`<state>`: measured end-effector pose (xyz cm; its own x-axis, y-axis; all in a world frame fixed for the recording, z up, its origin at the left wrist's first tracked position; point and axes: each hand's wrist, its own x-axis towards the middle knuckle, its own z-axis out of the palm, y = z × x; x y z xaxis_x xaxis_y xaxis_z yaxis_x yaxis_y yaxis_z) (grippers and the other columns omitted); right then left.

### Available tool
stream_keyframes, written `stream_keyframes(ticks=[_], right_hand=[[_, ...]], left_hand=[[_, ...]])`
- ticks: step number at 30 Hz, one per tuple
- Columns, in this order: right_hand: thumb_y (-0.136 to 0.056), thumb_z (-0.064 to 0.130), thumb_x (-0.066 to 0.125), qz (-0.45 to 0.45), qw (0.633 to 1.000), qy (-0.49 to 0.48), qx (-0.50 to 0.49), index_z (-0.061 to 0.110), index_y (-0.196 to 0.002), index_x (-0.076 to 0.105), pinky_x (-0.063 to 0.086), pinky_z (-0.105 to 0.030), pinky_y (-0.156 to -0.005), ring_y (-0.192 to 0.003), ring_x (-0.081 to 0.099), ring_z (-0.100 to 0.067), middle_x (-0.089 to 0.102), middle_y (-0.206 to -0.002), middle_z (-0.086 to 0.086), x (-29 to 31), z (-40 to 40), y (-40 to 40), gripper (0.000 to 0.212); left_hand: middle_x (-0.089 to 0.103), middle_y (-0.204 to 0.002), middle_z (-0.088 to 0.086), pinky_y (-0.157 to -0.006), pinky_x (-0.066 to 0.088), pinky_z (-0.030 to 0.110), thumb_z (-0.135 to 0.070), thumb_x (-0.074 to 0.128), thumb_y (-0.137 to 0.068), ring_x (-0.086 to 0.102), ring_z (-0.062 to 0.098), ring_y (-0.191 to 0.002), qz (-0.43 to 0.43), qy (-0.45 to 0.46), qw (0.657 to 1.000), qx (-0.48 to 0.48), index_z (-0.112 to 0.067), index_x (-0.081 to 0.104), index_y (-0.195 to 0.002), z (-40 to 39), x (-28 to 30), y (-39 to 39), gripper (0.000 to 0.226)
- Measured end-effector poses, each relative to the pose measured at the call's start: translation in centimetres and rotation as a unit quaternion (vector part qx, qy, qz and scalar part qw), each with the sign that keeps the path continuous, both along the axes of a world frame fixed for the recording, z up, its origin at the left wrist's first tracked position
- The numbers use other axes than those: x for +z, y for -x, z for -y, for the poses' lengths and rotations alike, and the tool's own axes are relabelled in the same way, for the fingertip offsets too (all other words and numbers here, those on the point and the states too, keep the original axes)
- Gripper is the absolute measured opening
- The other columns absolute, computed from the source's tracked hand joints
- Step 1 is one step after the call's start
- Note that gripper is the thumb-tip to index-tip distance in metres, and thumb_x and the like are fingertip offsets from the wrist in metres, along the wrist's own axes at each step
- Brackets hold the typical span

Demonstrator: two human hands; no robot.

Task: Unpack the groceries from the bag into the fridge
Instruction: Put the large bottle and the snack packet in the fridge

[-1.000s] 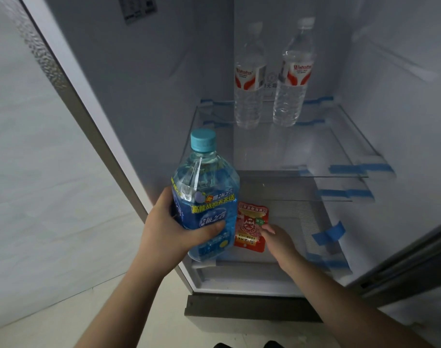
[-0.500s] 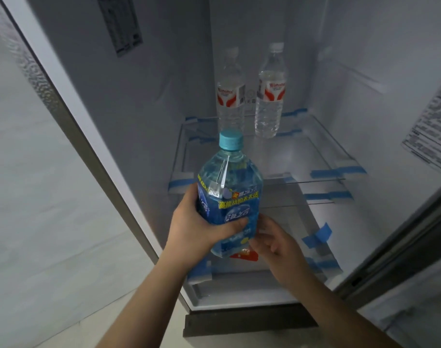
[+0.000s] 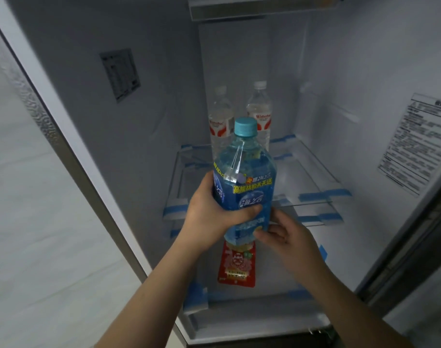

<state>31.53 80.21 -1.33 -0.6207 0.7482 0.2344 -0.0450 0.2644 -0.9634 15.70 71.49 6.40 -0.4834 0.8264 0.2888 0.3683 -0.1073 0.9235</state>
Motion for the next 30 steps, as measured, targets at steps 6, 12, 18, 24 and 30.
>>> stream_keyframes(ticks=[6, 12, 18, 24, 30], right_hand=[[-0.086, 0.015, 0.067, 0.016, 0.998, -0.062, -0.026, 0.021, -0.121, 0.06, 0.049, -0.011, -0.072, -0.09, 0.067, 0.002, 0.07, -0.104, 0.017, 1.9, -2.1, 0.7, 0.036], [-0.085, 0.025, 0.069, 0.061, 0.985, -0.155, -0.049, 0.026, -0.12, 0.062, 0.051, -0.014, -0.077, -0.09, 0.065, 0.003, 0.07, -0.106, 0.015, 2.9, -4.9, 1.7, 0.036], [-0.082, 0.02, 0.073, 0.089, 0.979, -0.174, -0.061, 0.024, -0.117, 0.064, 0.05, -0.022, -0.086, -0.096, 0.064, -0.005, 0.07, -0.106, 0.007, 2.6, -7.8, 3.4, 0.037], [-0.079, 0.015, 0.075, 0.089, 0.977, -0.178, -0.081, 0.02, -0.114, 0.067, 0.041, 0.0, -0.076, -0.087, 0.057, 0.019, 0.069, -0.099, 0.012, 2.1, -8.9, 4.4, 0.036], [-0.078, 0.016, 0.076, 0.112, 0.971, -0.19, -0.098, 0.018, -0.112, 0.068, 0.039, 0.001, -0.074, -0.084, 0.056, 0.015, 0.069, -0.098, 0.01, 1.6, -10.1, 5.3, 0.035]], left_hand=[[0.073, -0.104, -0.009, -0.086, 0.057, 0.044, -0.026, 0.092, -0.055, 0.07, 0.011, -0.095, 0.021, -0.001, 1.0, -0.005, -0.028, 0.059, -0.11, -3.1, 1.0, 0.6, 0.065], [0.073, -0.105, -0.007, -0.087, 0.057, 0.044, -0.021, 0.092, -0.057, 0.07, 0.012, -0.097, 0.039, -0.015, 0.999, -0.003, -0.026, 0.059, -0.111, -5.3, 1.4, 1.6, 0.064], [0.071, -0.109, -0.008, -0.087, 0.057, 0.042, -0.031, 0.093, -0.051, 0.069, 0.01, -0.098, 0.028, -0.009, 0.999, 0.03, -0.027, 0.056, -0.116, -7.9, 0.4, 2.5, 0.075], [0.071, -0.105, -0.01, -0.086, 0.058, 0.037, -0.027, 0.094, -0.053, 0.068, 0.005, -0.095, 0.035, -0.002, 0.998, 0.055, -0.026, 0.059, -0.114, -9.5, -0.6, 3.2, 0.071], [0.069, -0.102, -0.014, -0.073, 0.054, 0.015, -0.02, 0.093, -0.058, 0.066, -0.004, -0.089, 0.018, 0.004, 0.998, 0.057, -0.022, 0.059, -0.114, -10.4, -0.9, 3.7, 0.065]])
